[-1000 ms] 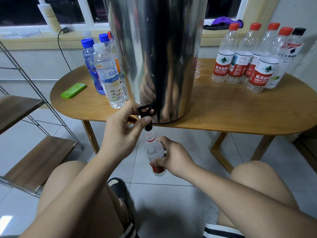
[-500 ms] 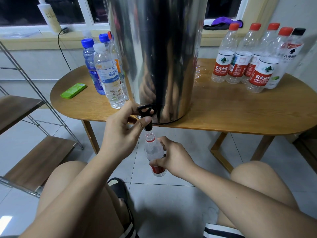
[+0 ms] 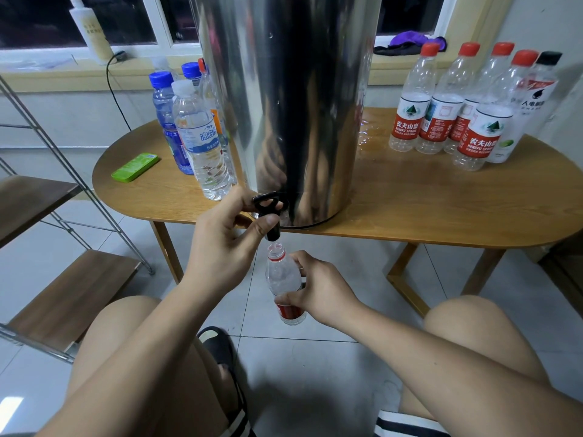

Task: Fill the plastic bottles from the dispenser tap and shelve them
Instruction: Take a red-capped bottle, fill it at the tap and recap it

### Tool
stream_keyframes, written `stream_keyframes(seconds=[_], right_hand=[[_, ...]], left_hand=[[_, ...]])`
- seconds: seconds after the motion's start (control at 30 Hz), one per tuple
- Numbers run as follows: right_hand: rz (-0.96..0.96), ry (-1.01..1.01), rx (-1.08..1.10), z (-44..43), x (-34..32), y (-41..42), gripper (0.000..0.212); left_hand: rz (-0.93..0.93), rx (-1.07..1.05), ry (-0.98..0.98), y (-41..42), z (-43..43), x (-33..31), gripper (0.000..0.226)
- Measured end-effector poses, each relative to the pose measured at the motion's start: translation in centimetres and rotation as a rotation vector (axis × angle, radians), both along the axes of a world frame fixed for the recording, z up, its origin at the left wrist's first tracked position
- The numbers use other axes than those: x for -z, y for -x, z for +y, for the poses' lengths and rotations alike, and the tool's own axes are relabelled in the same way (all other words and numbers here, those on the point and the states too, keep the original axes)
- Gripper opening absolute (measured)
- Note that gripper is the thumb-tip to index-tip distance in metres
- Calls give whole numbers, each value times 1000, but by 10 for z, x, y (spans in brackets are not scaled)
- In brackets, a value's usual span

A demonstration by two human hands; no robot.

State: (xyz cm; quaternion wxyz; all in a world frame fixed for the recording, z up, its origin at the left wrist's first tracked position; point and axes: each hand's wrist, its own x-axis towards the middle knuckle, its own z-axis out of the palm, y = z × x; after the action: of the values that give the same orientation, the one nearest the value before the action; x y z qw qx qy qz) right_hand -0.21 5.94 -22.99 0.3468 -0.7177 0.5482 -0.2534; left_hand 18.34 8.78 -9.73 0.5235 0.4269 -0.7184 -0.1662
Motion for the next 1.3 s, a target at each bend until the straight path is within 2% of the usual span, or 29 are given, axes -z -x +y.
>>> stream_keyframes(seconds=[0.7,0.83,1.1,1.3], right_hand=[[-41,-20,2,3,-2,0,79],[-36,-22,-1,4,-3,0,80],[-37,-29,2,4,-2,0,77],[-34,-31,-3,3,-3,0,78]], left_hand=[[-11,-11,-17,-1,1,1,24],[-8,-12,-12,0,1,0,30],[12,-7,-35,-2,-1,4,18],[4,-5,-30,-2,-1,3,20]])
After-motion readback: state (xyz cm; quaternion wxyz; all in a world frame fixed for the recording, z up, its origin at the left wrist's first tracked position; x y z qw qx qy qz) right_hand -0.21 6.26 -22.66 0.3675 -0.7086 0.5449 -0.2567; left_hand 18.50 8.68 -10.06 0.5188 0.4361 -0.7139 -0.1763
